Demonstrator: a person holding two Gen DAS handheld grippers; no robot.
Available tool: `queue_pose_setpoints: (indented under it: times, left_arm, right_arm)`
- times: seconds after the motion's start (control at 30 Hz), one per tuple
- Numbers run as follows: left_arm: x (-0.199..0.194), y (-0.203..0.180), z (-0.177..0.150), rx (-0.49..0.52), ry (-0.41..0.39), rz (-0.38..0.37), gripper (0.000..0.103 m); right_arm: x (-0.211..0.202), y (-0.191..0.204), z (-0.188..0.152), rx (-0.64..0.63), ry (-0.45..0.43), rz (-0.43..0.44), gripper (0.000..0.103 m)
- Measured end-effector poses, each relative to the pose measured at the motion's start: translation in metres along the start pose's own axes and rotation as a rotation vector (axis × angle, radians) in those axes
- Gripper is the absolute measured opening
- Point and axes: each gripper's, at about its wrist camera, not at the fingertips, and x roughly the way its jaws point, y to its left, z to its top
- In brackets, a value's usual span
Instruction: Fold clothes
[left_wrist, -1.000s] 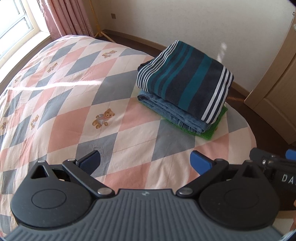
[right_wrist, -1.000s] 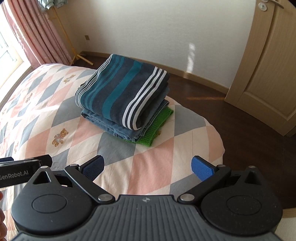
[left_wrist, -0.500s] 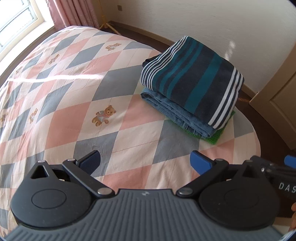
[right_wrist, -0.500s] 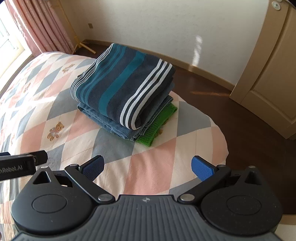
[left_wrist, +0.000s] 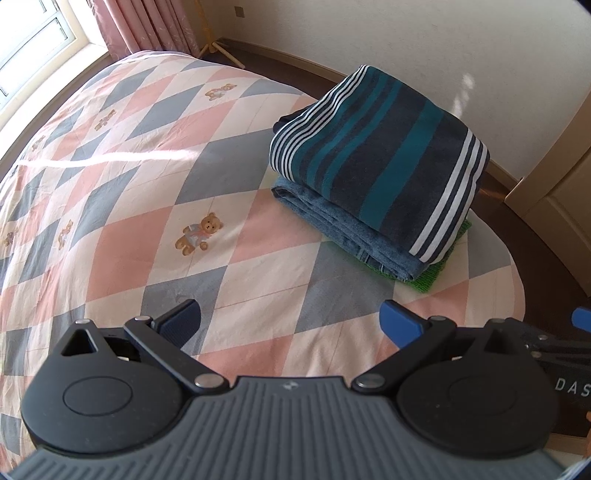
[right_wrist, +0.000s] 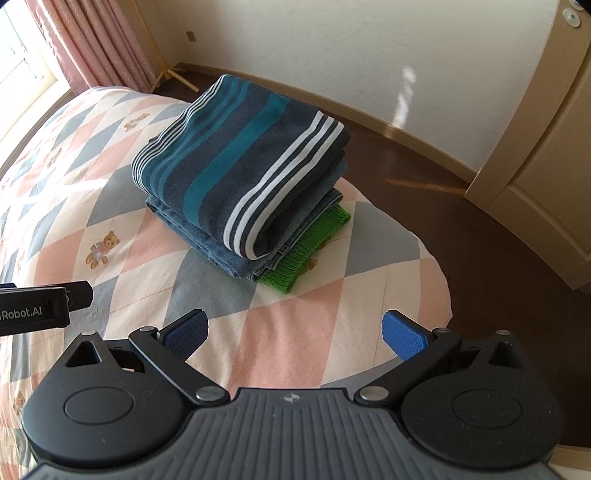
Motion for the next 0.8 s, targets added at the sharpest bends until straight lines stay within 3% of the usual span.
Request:
queue_pose_setpoints:
  times: [0.8]
  left_arm:
    - [0.016,-0.025,0.027,0.006,0.015,0.037,0.102]
  right_arm:
    - [0.022,-0.025,0.035,-0.059,0.031,0.021,0.103]
